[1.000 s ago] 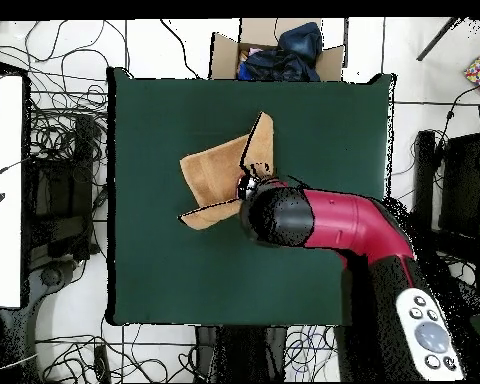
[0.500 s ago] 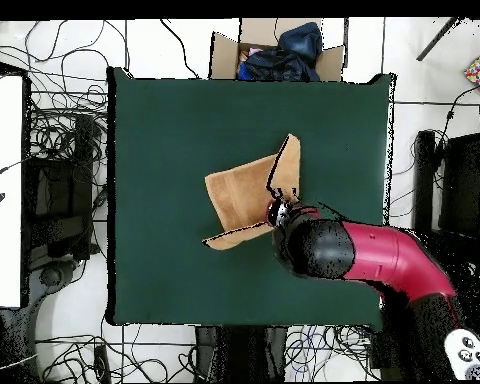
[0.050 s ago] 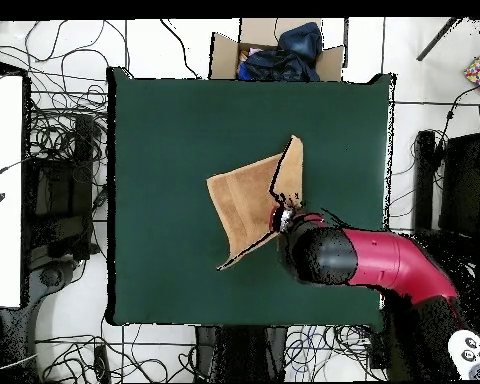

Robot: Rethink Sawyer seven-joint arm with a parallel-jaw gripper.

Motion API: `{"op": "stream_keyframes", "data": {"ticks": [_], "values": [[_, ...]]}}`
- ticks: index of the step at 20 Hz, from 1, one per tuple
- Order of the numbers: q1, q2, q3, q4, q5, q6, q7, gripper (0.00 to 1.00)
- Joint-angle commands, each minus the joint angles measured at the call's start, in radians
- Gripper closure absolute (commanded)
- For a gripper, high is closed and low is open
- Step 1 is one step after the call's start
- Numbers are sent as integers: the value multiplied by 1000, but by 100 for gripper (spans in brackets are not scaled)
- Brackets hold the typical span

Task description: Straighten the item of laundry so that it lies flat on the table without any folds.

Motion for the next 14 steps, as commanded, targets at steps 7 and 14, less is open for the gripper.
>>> {"op": "stream_keyframes", "data": {"ticks": [7, 14], "values": [[-25, 12, 129, 102, -10, 25, -64, 0], [-84, 30, 182, 124, 14, 20, -75, 0]]}}
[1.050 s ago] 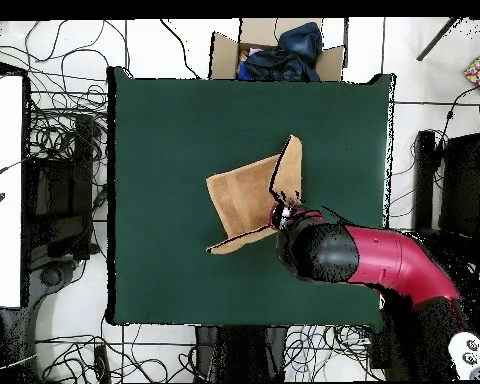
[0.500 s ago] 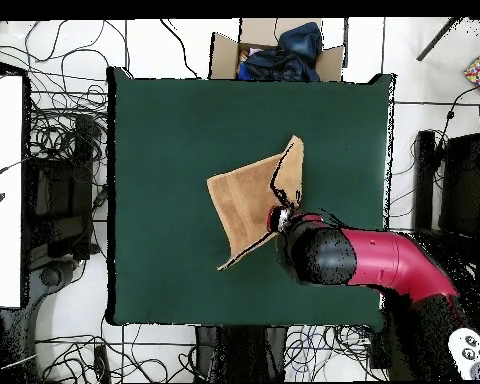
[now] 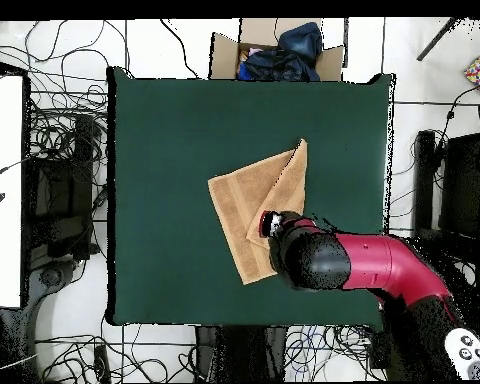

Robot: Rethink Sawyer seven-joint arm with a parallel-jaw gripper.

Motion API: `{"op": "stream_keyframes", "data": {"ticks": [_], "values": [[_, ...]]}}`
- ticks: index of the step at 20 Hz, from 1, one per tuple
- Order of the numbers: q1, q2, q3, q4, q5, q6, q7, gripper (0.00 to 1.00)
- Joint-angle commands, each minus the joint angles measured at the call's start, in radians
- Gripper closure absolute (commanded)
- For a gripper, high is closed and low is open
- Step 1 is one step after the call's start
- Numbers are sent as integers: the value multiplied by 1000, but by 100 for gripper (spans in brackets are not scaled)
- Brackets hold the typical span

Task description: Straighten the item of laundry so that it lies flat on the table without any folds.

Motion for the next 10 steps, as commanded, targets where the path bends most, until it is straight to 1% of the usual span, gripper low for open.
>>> {"op": "stream_keyframes", "data": {"ticks": [1, 3, 6, 10], "values": [[-44, 41, 102, 67, 15, 35, -82, 0], [-35, 46, 102, 51, 5, 41, -75, 0], [26, 48, 77, 24, -21, 35, -34, 0], [98, 92, 33, -15, -50, 7, 18, 0]]}}
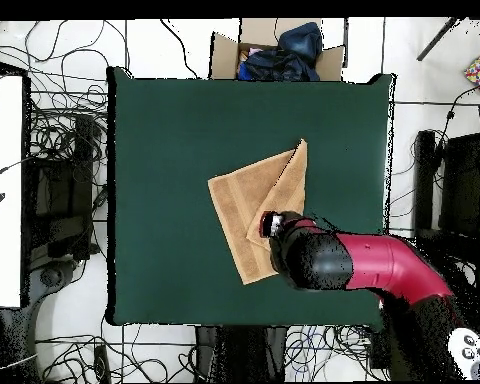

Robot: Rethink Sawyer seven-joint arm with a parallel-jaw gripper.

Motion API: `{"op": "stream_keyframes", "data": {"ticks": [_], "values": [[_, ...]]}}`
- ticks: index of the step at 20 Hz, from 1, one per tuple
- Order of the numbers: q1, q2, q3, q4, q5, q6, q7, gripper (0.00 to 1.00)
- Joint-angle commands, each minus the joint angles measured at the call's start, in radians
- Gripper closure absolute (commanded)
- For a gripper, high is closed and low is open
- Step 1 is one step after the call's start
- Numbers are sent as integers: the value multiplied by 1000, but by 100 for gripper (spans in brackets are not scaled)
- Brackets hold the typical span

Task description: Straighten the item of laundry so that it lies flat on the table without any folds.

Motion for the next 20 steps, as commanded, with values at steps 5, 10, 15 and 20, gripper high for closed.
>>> {"op": "stream_keyframes", "data": {"ticks": [5, 10, 15, 20], "values": [[179, 151, -46, -57, -84, -45, 59, 0], [250, 203, -106, -83, -109, -113, 105, 0], [290, 275, -154, -144, -130, -158, 104, 0], [289, 319, -162, -197, -136, -158, 71, 0]]}}
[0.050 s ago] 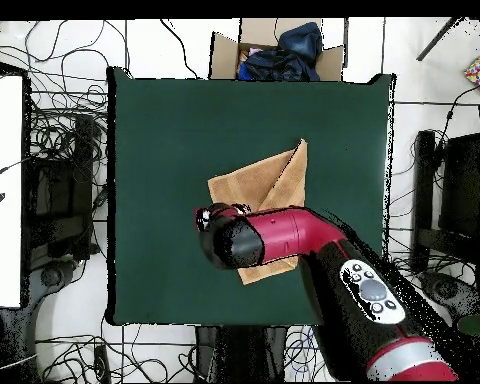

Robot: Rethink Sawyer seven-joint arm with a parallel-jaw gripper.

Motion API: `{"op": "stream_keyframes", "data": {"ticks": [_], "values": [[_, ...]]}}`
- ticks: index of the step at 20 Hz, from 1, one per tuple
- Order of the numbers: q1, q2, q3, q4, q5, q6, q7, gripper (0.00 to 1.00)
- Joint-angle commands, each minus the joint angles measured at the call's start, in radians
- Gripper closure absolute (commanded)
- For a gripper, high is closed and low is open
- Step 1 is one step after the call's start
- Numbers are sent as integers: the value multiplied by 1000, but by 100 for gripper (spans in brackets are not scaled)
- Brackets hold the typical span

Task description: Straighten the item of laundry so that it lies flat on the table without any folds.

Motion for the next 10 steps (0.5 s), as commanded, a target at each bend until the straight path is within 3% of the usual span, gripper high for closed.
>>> {"op": "stream_keyframes", "data": {"ticks": [1, 10], "values": [[17, 101, -87, -116, -57, -33, 66, 0], [23, 143, -99, -160, -57, -46, 49, 0]]}}
